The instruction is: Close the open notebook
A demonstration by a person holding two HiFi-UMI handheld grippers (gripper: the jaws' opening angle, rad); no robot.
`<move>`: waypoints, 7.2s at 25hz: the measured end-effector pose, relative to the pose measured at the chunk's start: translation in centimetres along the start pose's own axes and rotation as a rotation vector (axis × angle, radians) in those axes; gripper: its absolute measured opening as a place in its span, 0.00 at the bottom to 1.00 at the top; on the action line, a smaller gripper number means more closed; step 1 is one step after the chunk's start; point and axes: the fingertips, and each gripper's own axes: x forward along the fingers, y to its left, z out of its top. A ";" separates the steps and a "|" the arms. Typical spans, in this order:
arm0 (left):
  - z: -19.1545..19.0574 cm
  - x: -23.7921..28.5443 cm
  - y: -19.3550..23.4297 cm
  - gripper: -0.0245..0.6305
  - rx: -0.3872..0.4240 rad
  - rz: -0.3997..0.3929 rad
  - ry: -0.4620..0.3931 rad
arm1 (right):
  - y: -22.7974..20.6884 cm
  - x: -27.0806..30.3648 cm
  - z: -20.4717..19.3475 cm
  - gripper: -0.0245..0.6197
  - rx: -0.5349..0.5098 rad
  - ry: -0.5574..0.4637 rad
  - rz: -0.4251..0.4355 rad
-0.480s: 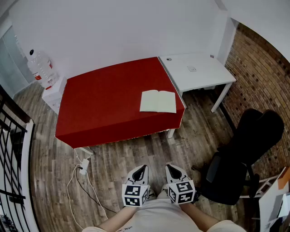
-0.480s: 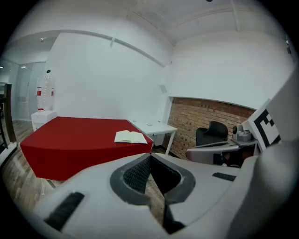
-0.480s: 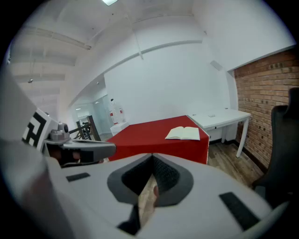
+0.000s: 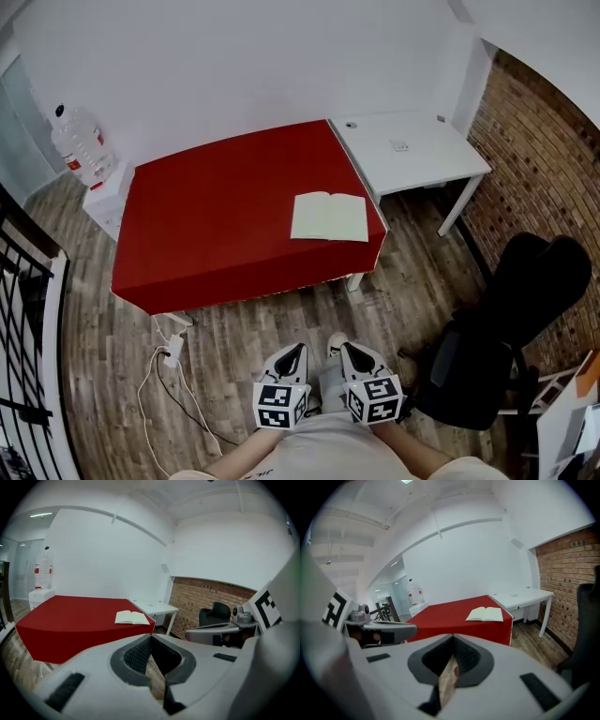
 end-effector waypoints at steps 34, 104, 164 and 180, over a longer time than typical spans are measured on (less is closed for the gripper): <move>16.9 30.4 9.6 0.05 -0.001 0.052 0.001 | -18.8 24.6 18.5 0.05 -0.017 -0.013 0.032; 7.0 40.9 10.7 0.05 0.085 -0.131 0.219 | -29.7 32.5 6.5 0.05 0.142 0.147 -0.239; 3.2 41.9 11.7 0.05 0.062 -0.102 0.305 | -33.8 35.9 4.4 0.08 0.522 0.146 -0.149; 6.3 39.1 15.9 0.05 -0.016 -0.012 0.200 | -28.6 35.8 12.7 0.07 0.109 0.188 -0.178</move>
